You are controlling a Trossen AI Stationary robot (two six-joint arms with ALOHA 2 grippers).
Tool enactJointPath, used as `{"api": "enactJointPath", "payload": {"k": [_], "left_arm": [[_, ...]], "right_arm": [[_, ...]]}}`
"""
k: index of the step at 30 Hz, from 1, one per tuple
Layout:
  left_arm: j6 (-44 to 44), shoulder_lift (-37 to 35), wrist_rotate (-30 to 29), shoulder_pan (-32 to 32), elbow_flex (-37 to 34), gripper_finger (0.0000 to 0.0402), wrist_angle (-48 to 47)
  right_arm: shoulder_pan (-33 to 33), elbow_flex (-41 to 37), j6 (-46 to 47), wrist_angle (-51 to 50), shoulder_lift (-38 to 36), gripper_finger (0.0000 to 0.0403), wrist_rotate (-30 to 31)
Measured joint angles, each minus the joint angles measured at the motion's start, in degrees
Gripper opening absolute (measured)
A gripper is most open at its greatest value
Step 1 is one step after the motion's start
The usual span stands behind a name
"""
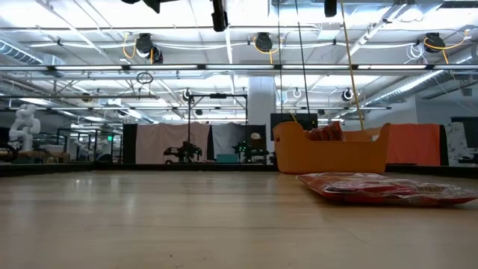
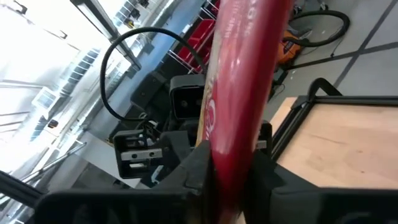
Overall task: Sort popcorn bags into baskets
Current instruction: Put the red popcorn bag into the orange bin
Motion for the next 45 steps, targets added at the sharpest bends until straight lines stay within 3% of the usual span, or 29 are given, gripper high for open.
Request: {"api": "enactJointPath", "payload": {"k": [4,8,19,25,32,41,45], "left_arm": [[0.62,-0.02,0.01,-0.11,0.0,0.0014,-1.46],[0.37,-0.02,-0.02,-0.09,0.0,0.0042,-2.2],[-0.75,-1.65,-2.94,1.67,0.02,0.0224,-4.12],[0.91,-2.36,-2.53,2.98,0.07,0.0279,-7.92],[3.34,-2.32,-1.33,3.38,0.07,0.0277,-11.03],[5.91,-2.32,-1.38,4.11,0.07,0.0244,-11.72],[6.86,-2.32,-2.47,4.26,0.07,0.0235,-11.84]], "right_arm": [[0.01,0.0,-0.81,-0.12,-0.01,0.0022,0.01],[-0.36,0.0,-1.57,-0.31,0.04,0.0018,-0.12],[-3.65,0.0,-0.69,-3.97,-3.93,0.0019,0.01],[-6.47,0.0,-0.01,-9.66,-8.74,0.0019,0.02],[-10.16,5.62,-4.05,-14.68,-10.3,0.0018,-0.22],[-18.55,27.59,-8.34,-47.47,-2.22,0.0018,-4.19],[-23.47,33.22,-10.9,-56.13,1.78,0.0018,-7.8]]}}
